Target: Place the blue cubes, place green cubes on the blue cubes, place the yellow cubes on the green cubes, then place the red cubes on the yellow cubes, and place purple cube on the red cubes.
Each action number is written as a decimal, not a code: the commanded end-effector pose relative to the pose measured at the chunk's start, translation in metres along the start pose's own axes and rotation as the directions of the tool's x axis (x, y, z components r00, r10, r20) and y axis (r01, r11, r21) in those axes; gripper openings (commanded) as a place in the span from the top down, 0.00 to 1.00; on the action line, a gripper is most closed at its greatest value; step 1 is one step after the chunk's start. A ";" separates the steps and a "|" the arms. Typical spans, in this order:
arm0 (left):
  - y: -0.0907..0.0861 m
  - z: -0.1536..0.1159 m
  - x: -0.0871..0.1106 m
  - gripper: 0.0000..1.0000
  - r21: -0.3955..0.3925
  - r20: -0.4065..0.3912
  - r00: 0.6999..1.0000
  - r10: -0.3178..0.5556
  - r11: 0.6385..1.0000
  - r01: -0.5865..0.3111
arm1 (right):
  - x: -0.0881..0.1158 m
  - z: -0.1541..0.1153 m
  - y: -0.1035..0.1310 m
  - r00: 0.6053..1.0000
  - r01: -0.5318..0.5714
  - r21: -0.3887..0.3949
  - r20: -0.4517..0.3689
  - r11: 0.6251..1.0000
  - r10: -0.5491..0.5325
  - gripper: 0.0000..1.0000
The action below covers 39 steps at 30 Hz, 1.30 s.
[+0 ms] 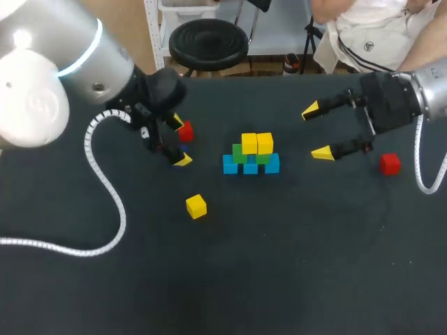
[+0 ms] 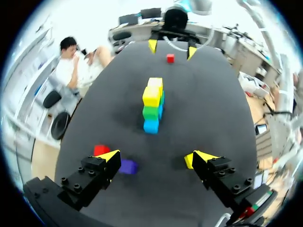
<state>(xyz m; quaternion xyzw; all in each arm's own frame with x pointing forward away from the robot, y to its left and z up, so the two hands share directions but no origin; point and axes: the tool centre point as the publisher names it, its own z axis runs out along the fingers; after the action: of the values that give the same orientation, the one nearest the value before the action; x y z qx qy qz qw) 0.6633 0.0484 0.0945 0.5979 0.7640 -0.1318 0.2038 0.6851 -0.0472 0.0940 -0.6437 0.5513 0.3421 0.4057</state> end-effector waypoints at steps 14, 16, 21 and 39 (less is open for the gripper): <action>-0.079 0.010 0.015 0.00 -0.103 0.002 0.983 -0.185 0.977 0.184 | 0.000 0.000 0.000 1.000 0.001 0.000 0.001 1.000 -0.001 0.00; -0.079 0.010 0.015 0.00 -0.103 0.002 0.983 -0.185 0.977 0.184 | 0.000 0.000 0.000 1.000 0.001 0.000 0.001 1.000 -0.001 0.00; -0.079 0.010 0.015 0.00 -0.103 0.002 0.983 -0.185 0.977 0.184 | 0.000 0.000 0.000 1.000 0.001 0.000 0.001 1.000 -0.001 0.00; -0.079 0.012 0.009 0.00 -0.122 0.110 0.968 -0.224 0.964 0.237 | 0.000 0.000 0.000 1.000 0.001 0.000 0.001 1.000 -0.001 0.00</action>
<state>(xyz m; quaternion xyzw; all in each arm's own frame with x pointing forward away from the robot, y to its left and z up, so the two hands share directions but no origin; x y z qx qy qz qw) 0.5932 0.0271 0.0829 0.4888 0.8250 -0.1295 0.2523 0.6850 -0.0474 0.0939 -0.6437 0.5514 0.3421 0.4057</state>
